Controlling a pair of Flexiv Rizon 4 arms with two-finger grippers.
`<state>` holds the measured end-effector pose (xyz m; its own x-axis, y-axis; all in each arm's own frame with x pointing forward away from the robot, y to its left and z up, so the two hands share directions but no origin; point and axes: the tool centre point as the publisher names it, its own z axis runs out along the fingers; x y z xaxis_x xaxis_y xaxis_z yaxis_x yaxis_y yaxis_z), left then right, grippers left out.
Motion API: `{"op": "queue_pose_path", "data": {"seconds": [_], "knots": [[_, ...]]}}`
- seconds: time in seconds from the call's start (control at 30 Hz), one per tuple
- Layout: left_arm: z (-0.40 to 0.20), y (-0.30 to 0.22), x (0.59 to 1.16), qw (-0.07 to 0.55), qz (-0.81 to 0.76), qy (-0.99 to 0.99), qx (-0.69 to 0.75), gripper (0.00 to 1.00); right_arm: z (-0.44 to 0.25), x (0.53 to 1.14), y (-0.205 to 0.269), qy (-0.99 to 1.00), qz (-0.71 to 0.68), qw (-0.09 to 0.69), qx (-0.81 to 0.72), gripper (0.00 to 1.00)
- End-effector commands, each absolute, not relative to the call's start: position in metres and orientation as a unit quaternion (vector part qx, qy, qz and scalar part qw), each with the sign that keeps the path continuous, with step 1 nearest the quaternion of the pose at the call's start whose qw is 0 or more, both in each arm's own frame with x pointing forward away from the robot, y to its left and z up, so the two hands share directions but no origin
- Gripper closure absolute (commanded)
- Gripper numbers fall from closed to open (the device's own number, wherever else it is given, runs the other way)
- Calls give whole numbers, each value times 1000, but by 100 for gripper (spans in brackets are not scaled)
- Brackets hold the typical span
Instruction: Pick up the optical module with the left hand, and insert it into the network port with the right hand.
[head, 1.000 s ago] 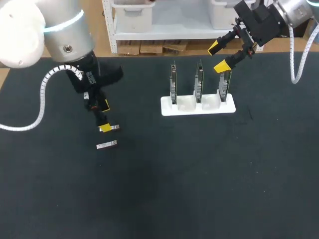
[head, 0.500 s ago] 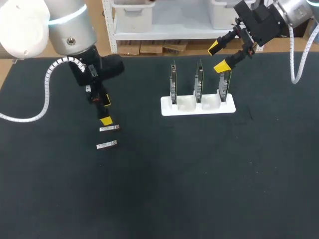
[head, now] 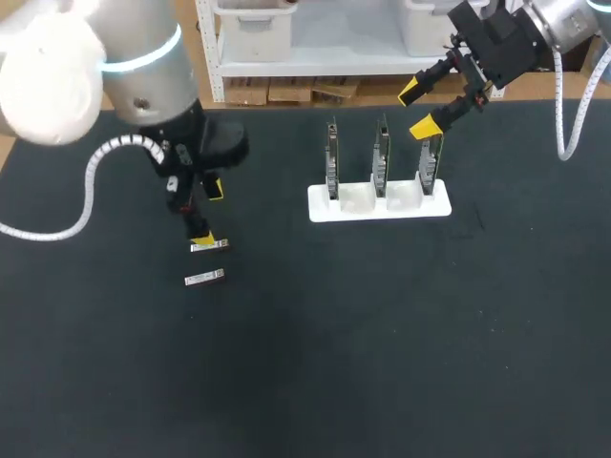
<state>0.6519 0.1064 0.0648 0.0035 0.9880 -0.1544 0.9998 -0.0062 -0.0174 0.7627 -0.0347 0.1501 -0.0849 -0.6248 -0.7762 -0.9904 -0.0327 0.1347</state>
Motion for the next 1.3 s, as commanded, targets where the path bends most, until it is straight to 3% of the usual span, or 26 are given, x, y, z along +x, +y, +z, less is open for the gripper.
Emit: {"op": "queue_pose_path", "data": {"seconds": [0.03, 1.3], "knots": [[57, 119, 630, 87, -32, 713, 695, 0, 150, 762, -35, 646, 353, 259, -625, 0], [18, 113, 660, 29, -45, 755, 654, 0, 150, 762, -35, 646, 353, 259, -625, 0]]}}
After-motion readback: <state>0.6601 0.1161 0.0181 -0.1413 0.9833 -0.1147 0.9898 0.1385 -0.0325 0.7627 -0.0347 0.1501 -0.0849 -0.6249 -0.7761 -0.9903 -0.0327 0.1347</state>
